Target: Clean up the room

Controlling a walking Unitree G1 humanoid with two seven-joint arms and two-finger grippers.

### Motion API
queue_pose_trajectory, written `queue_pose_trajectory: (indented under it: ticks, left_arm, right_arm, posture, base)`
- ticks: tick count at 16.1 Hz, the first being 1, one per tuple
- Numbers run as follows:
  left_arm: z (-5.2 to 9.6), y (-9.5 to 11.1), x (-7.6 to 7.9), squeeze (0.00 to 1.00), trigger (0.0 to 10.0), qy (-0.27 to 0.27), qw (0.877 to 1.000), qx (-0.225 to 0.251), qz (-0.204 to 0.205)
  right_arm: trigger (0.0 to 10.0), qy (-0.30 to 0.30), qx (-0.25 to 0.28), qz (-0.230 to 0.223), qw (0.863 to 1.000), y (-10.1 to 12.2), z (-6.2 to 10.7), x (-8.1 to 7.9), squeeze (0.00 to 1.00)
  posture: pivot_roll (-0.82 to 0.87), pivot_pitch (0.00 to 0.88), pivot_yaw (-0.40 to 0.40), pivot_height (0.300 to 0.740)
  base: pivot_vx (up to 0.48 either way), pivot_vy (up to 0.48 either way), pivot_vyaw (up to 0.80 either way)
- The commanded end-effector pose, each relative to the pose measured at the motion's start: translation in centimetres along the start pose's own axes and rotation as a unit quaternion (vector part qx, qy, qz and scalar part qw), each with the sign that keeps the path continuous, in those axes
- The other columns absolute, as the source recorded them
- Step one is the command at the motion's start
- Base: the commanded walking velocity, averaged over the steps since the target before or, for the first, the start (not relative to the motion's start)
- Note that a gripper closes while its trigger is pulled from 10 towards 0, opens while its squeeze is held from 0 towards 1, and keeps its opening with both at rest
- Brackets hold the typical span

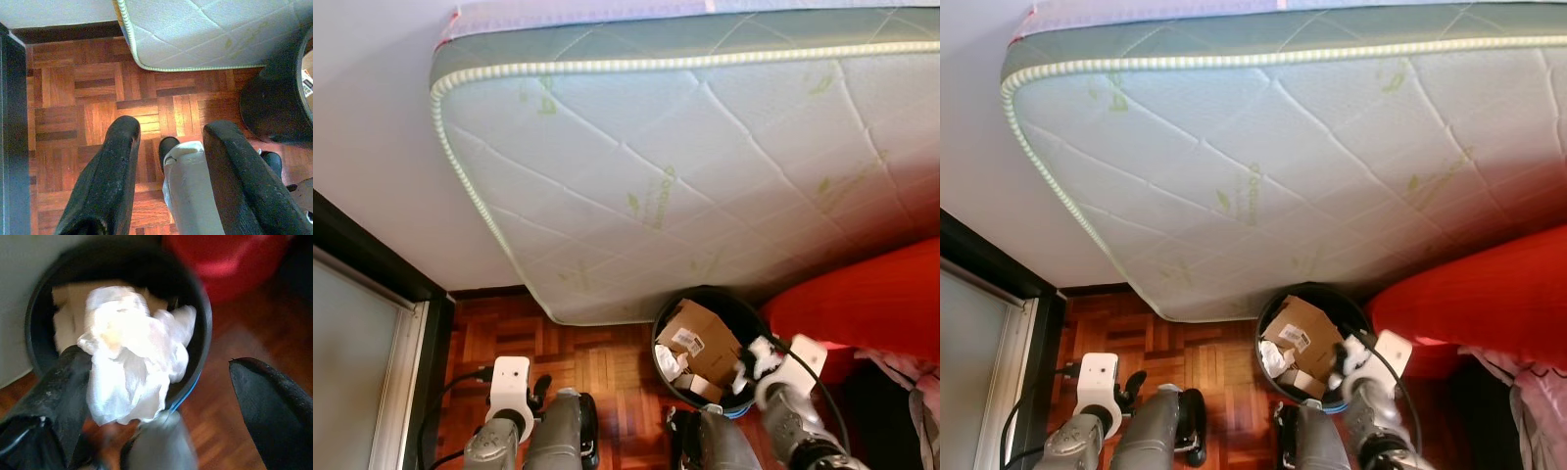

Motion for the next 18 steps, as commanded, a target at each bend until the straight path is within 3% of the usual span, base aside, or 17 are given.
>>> queue_pose_trajectory:
  ticks: [1,2,3,4,5,6,7,8,9,11,12,13,14,15,16,17,18]
  left_arm:
    - [0.6,-1.8,0.0,0.00,10.0,0.000,0.999,-0.031,0.009]
    - [0.7,-1.8,0.0,0.00,10.0,0.000,0.999,-0.031,0.009]
    - [0.7,-1.8,0.0,0.00,10.0,0.000,0.999,-0.032,0.009]
    - [0.7,-1.9,0.0,0.00,10.0,0.000,0.999,-0.033,0.009]
    - [0.7,-1.9,0.0,0.00,10.0,0.000,0.999,-0.033,0.009]
    - [0.7,-2.0,0.0,0.00,10.0,-0.001,0.999,-0.034,0.009]
    - [0.7,-2.0,0.1,0.00,10.0,-0.002,0.999,-0.034,0.010]
    - [0.7,-2.0,0.1,0.00,10.0,-0.003,0.999,-0.035,0.010]
    - [0.7,-2.0,0.1,0.00,10.0,-0.004,0.999,-0.035,0.010]
    - [0.7,-1.9,0.1,0.00,10.0,-0.005,0.999,-0.035,0.009]
    - [0.7,-1.9,0.1,0.00,10.0,-0.005,0.999,-0.035,0.009]
    - [0.7,-1.9,0.1,0.00,10.0,-0.005,0.999,-0.035,0.009]
    - [0.7,-1.9,0.1,0.00,10.0,-0.005,0.999,-0.035,0.009]
    - [0.7,-2.0,0.1,0.00,10.0,-0.006,0.999,-0.036,0.008]
    - [0.7,-1.9,0.2,0.00,10.0,-0.007,0.999,-0.036,0.008]
    - [0.7,-1.9,0.2,0.00,10.0,-0.007,0.999,-0.036,0.008]
    - [0.7,-1.9,0.2,0.00,10.0,-0.007,0.999,-0.035,0.009]
  right_arm:
    - [10.0,-0.022,-0.016,0.018,0.999,-1.2,0.2,1.4,0.00]
    - [10.0,-0.032,-0.012,0.023,0.999,-1.1,0.2,1.7,0.00]
    - [10.0,-0.044,-0.028,-0.033,0.998,-1.6,0.2,2.1,0.00]
    - [10.0,-0.055,-0.035,-0.036,0.997,-1.7,0.2,2.4,0.00]
    - [10.0,-0.060,-0.024,0.039,0.997,-1.3,0.2,2.7,0.00]
    - [10.0,-0.014,0.050,0.286,0.957,0.7,0.2,0.9,0.00]
    - [10.0,-0.008,0.013,0.096,0.995,-0.3,0.1,0.7,0.00]
    - [10.0,-0.022,-0.015,-0.017,0.999,-1.0,0.1,1.2,0.00]
    - [10.0,-0.031,-0.024,0.010,0.999,-1.0,0.1,1.8,0.00]
    - [10.0,-0.015,-0.023,0.020,0.999,-1.0,0.1,1.5,0.00]
    - [10.0,-0.018,0.007,0.100,0.995,-0.1,0.1,1.6,0.00]
    - [10.0,-0.001,0.027,0.148,0.989,0.1,0.1,0.8,0.00]
    - [10.0,-0.015,-0.012,-0.024,1.000,-0.9,0.1,1.0,0.00]
    - [10.0,-0.033,-0.032,-0.104,0.994,-1.5,0.2,1.4,0.00]
    - [10.0,-0.037,-0.014,0.027,0.999,-0.6,0.1,2.1,0.00]
    - [10.0,-0.016,0.020,0.157,0.987,0.4,0.1,1.4,0.00]
    - [10.0,0.028,0.006,0.083,0.996,-0.3,0.1,-0.3,0.00]
  posture:
    - [0.09,0.322,-0.012,0.660]
    - [0.09,0.323,-0.012,0.660]
    - [0.09,0.324,-0.011,0.660]
    - [0.09,0.324,-0.011,0.660]
    - [0.09,0.324,-0.011,0.660]
    - [0.09,0.324,-0.011,0.660]
    - [0.09,0.326,-0.011,0.660]
    - [0.09,0.325,-0.011,0.660]
    - [0.09,0.325,-0.010,0.660]
    - [0.09,0.326,-0.009,0.660]
    - [0.09,0.326,-0.009,0.660]
    - [0.09,0.327,-0.008,0.660]
    - [0.09,0.328,-0.008,0.660]
    - [0.09,0.327,-0.007,0.660]
    - [0.09,0.326,-0.008,0.660]
    - [0.09,0.327,-0.007,0.660]
    - [0.08,0.327,-0.009,0.660]
  base:
    - [0.000,0.000,0.00]
    - [0.000,0.000,0.00]
    - [0.000,0.000,0.00]
    - [0.000,0.000,0.00]
    - [0.000,0.000,0.00]
    - [0.000,0.000,0.00]
    - [0.000,0.000,0.00]
    - [0.000,0.000,0.00]
    - [0.000,0.000,0.00]
    - [0.000,0.000,0.00]
    - [0.000,0.000,0.00]
    - [0.000,0.000,0.00]
    - [0.000,0.000,0.00]
    - [0.000,0.000,0.00]
    - [0.000,0.000,0.00]
    - [0.000,0.000,0.00]
    - [0.000,0.000,0.00]
Point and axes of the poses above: a point about 5 cm out from each wrist's last joint towards the gripper, its own z axis pointing back from the gripper into the wrist, its own y axis along the axis of the wrist's last joint, x = y × z, the point moved 3 cm from there along -z, pointing out of the wrist towards the gripper, and after that the axes turned 3 degrees about -z, right-handed, at the moved point
